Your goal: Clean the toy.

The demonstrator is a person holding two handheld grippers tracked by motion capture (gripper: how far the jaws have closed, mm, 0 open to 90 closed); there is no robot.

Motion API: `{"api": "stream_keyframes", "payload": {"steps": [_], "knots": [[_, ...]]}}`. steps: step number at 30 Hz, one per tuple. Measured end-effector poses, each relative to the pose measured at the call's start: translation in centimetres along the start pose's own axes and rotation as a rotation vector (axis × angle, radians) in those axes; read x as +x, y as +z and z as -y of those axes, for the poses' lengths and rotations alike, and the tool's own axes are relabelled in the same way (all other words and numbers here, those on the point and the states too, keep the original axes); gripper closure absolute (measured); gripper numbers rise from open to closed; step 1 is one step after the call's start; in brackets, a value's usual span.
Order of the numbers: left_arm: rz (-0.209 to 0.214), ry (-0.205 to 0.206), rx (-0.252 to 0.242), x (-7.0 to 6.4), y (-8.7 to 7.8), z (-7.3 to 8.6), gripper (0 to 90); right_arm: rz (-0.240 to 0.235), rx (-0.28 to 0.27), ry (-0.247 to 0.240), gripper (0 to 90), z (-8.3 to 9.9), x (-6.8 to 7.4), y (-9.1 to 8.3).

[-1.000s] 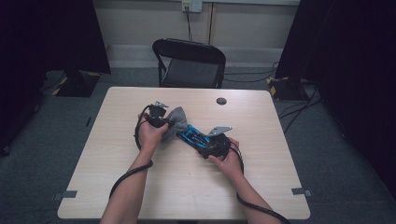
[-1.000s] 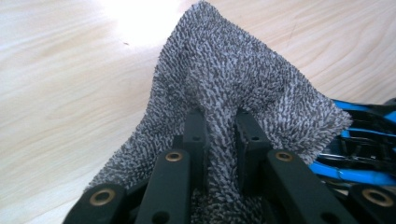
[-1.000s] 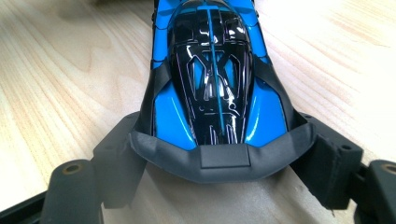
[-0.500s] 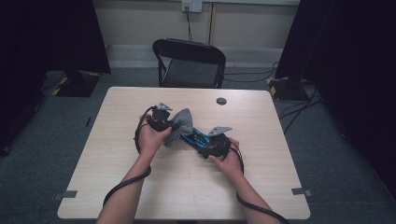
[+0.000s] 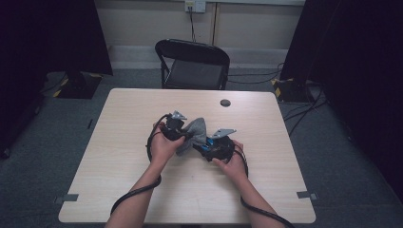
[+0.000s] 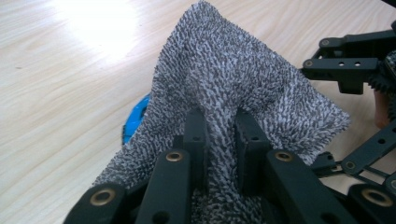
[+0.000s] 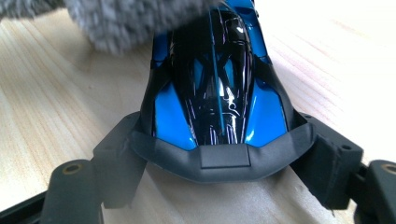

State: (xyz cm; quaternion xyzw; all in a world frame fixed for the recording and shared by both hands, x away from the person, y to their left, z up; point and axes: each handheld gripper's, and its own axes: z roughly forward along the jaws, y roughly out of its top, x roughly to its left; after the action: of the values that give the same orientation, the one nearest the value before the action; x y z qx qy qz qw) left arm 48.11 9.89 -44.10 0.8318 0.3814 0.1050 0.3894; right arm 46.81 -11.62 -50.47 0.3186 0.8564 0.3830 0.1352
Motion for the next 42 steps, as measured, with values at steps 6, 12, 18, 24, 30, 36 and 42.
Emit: {"api": "stream_keyframes", "payload": {"steps": [6,12,18,24,30,36,42], "knots": [[0.017,0.028,0.014,-1.3,0.9,-0.3,77.6,0.000,0.000,-0.001,24.5,0.0,0.0,0.0],[0.018,0.055,0.028,-2.4,1.9,-0.5,77.6,0.000,0.000,-0.001,24.6,0.0,0.0,0.0],[0.024,0.072,0.049,-3.2,2.8,-0.5,77.7,0.000,0.001,0.000,24.5,0.0,0.0,0.0],[0.004,0.118,0.063,-3.7,3.1,-0.4,77.7,0.000,0.000,-0.001,24.5,0.0,0.0,0.0],[-0.011,0.166,0.067,-4.1,3.1,-0.3,77.5,0.001,0.001,0.000,24.5,0.0,0.0,0.0],[0.000,0.139,0.067,-3.7,3.0,-0.5,77.3,0.000,0.000,-0.001,24.6,0.0,0.0,0.0],[-0.026,0.137,0.071,-2.8,2.8,-0.8,76.8,0.001,0.000,-0.001,24.6,0.0,0.0,0.0]]}}
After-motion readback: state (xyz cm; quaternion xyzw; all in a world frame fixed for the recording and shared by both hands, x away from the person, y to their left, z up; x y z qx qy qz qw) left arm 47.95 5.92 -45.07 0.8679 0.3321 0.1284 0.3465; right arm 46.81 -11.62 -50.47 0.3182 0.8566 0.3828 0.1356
